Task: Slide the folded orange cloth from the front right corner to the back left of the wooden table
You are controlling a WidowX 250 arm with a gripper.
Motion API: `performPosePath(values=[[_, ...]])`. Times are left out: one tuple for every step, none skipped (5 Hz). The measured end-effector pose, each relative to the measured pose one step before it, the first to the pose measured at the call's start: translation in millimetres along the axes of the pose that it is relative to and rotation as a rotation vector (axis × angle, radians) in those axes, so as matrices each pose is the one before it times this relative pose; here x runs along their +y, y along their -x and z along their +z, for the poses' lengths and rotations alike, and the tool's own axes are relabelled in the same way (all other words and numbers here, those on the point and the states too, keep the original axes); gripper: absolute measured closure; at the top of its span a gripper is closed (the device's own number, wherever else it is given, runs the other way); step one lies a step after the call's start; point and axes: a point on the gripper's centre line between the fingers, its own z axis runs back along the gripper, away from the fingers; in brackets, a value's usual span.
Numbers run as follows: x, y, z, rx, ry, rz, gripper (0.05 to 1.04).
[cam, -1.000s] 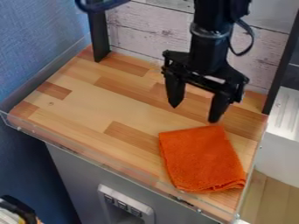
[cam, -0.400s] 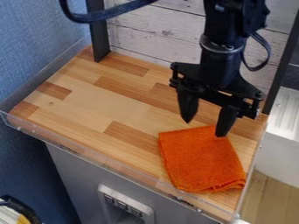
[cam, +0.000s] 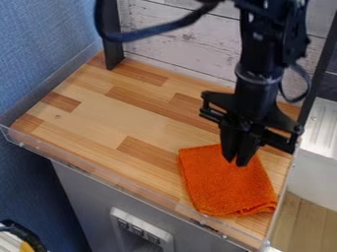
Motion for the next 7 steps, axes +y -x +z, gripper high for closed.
performPosePath(values=[[0.08, -1.14, -16.24, 0.0194, -0.0045, -0.0033, 1.018], [-0.35, -0.46, -18.71, 0.0132, -0.0041, -0.007, 1.024], [0.99, -0.03, -11.77, -0.0037, -0.0017, -0.0031, 1.024], [0.62, -1.22, -9.58, -0.011, -0.0054, 0.0053, 1.024], [-0.48, 0.61, -3.61, -0.0205, -0.0043, -0.0004, 1.025], [12.83, -1.88, -2.7, -0.0099, 0.0025, -0.0079, 1.025], [28.6, -10.36, 0.03, -0.0108, 0.003, 0.008, 1.025]])
